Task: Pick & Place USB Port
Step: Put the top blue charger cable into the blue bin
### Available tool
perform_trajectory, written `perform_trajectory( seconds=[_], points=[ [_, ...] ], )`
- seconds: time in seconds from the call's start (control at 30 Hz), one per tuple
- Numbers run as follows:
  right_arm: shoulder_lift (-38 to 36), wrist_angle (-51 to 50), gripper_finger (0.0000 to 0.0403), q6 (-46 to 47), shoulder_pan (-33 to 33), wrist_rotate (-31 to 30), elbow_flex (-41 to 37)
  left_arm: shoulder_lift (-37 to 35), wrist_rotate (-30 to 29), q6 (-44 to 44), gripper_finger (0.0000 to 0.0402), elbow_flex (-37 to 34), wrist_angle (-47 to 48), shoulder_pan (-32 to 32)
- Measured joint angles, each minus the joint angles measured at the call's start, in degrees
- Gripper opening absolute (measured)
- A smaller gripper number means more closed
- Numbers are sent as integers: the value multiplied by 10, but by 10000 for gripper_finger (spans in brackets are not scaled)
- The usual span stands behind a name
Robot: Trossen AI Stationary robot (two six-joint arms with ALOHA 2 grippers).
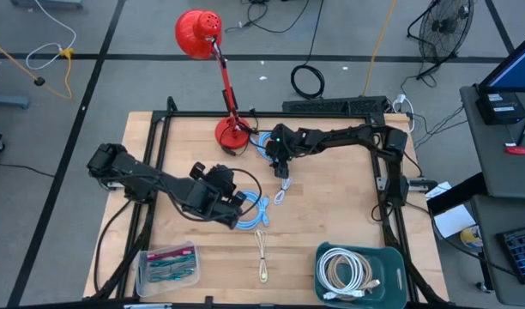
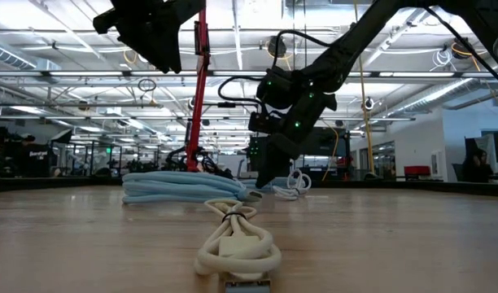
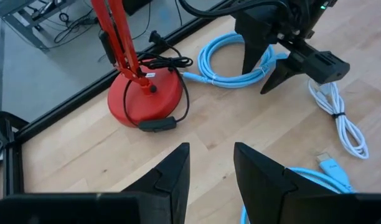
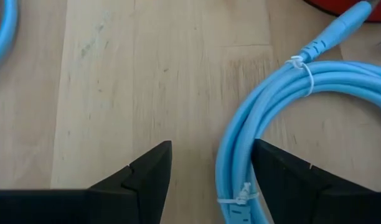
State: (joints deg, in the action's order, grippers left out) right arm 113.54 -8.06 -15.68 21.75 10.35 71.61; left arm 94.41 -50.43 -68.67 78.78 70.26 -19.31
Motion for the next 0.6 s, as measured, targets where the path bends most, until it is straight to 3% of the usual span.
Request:
perform_trajectory(
  seconds=[0.23, 0.47, 0.6],
  points=[
    [1, -3, 178, 21, -1, 1, 0, 0, 0, 5, 129, 0, 0, 0],
    [1, -15, 79, 31, -1, 0, 0, 0, 0, 5, 129, 0, 0, 0],
    [1, -22, 22, 31, -1, -36, -1, 0, 0, 7, 129, 0, 0, 0]
  ],
)
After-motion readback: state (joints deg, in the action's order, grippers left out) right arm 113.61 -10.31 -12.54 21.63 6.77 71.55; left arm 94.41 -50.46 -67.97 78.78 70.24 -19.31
